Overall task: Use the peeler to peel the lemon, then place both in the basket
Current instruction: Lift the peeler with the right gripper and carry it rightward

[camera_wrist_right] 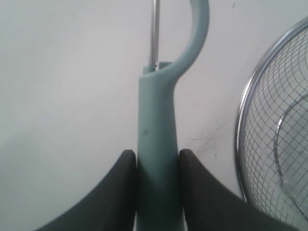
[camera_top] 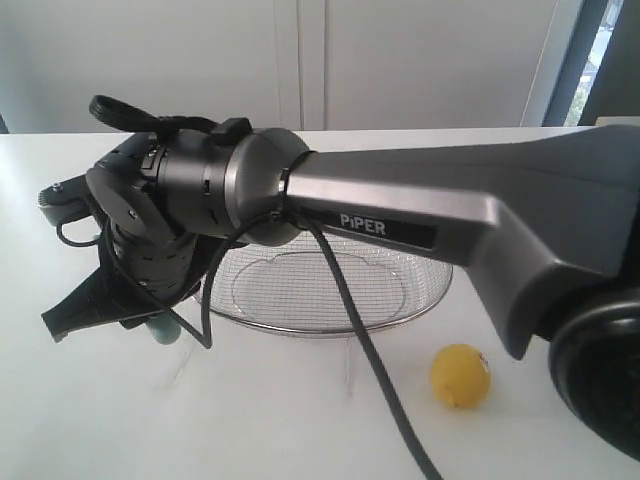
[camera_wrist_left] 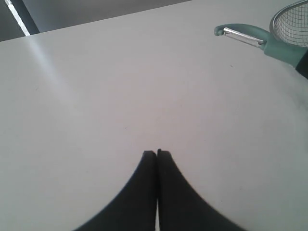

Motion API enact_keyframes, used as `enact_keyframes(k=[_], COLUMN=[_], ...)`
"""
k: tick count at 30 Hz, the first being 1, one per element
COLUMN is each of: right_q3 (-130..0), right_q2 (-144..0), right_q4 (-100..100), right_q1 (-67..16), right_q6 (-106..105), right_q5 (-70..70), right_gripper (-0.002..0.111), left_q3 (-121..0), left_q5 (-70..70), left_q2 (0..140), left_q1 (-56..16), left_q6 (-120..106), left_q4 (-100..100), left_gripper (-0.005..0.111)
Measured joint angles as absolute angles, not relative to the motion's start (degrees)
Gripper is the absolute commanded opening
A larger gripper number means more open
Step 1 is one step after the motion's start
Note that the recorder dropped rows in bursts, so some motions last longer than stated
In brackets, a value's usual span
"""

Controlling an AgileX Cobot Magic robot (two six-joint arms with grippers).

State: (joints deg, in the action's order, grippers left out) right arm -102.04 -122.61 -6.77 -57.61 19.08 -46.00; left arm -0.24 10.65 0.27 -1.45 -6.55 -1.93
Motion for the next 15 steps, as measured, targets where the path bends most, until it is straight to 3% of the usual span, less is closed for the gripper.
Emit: enact_keyframes(k=[15], right_q3=[-102.0], right_q2=[-117.1], right_q4=[-6.8], right_q1=[-57.6], right_q6=[14.9], right_q5=[-53.4], right_gripper=[0.0], left_q3=[-0.2], left_q5=[10.7], left_q2=[0.3], left_q1=[-1.5], left_q6=[-6.6], left_q4=[-1.9], left_gripper=[0.0])
